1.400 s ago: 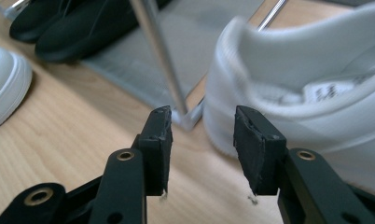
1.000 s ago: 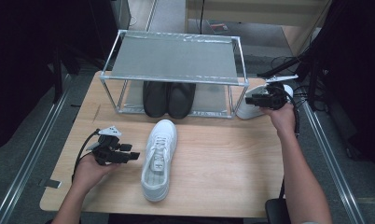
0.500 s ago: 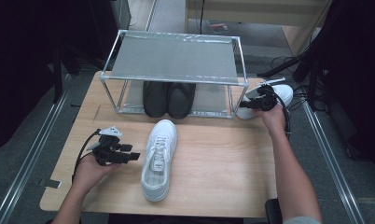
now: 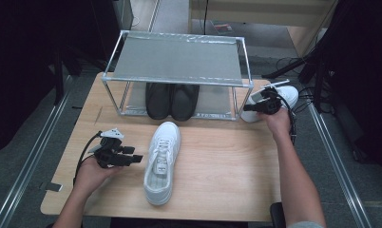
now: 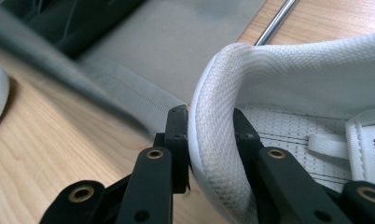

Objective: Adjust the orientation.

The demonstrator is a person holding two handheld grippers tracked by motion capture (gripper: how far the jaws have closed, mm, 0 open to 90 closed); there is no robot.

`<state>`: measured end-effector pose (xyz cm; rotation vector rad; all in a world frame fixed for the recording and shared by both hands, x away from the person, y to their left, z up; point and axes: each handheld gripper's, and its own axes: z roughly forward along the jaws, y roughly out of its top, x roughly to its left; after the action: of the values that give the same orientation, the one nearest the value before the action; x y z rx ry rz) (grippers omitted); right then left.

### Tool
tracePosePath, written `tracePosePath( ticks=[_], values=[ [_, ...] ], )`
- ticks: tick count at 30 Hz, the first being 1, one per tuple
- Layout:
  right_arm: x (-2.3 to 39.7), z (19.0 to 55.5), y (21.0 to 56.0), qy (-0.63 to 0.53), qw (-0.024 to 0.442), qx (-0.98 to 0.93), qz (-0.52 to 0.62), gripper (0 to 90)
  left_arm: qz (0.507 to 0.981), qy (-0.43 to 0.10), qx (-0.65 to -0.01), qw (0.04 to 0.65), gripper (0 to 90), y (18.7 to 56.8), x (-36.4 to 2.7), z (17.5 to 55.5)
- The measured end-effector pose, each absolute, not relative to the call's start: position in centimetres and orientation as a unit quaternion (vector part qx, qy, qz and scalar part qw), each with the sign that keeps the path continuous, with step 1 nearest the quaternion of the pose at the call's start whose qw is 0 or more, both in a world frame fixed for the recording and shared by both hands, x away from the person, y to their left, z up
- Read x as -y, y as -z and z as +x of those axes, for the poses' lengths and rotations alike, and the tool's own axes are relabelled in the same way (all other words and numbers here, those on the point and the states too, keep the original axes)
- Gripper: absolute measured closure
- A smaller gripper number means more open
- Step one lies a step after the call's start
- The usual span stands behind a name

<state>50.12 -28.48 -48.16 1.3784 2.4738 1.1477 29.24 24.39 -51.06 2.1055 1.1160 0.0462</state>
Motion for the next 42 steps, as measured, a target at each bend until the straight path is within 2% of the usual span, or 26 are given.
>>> tracePosePath(
  ticks=[14, 26, 42],
  values=[
    [29.5, 47.5, 47.3, -0.383, 0.039, -0.819, 0.426, 77.1, 0.821, -0.016, -0.437, 0.367, 42.8, 51.1, -24.4, 29.3],
    [27.6, 43.4, 47.3, -0.359, 0.075, -0.841, 0.398, 76.2, 0.821, -0.015, -0.435, 0.37, 42.8, 51.1, -24.3, 29.5],
    [24.4, 38.7, 44.9, -0.359, 0.097, -0.853, 0.367, 74.5, 0.822, -0.019, -0.427, 0.376, 42.8, 50.5, -24.4, 30.0]
  ],
)
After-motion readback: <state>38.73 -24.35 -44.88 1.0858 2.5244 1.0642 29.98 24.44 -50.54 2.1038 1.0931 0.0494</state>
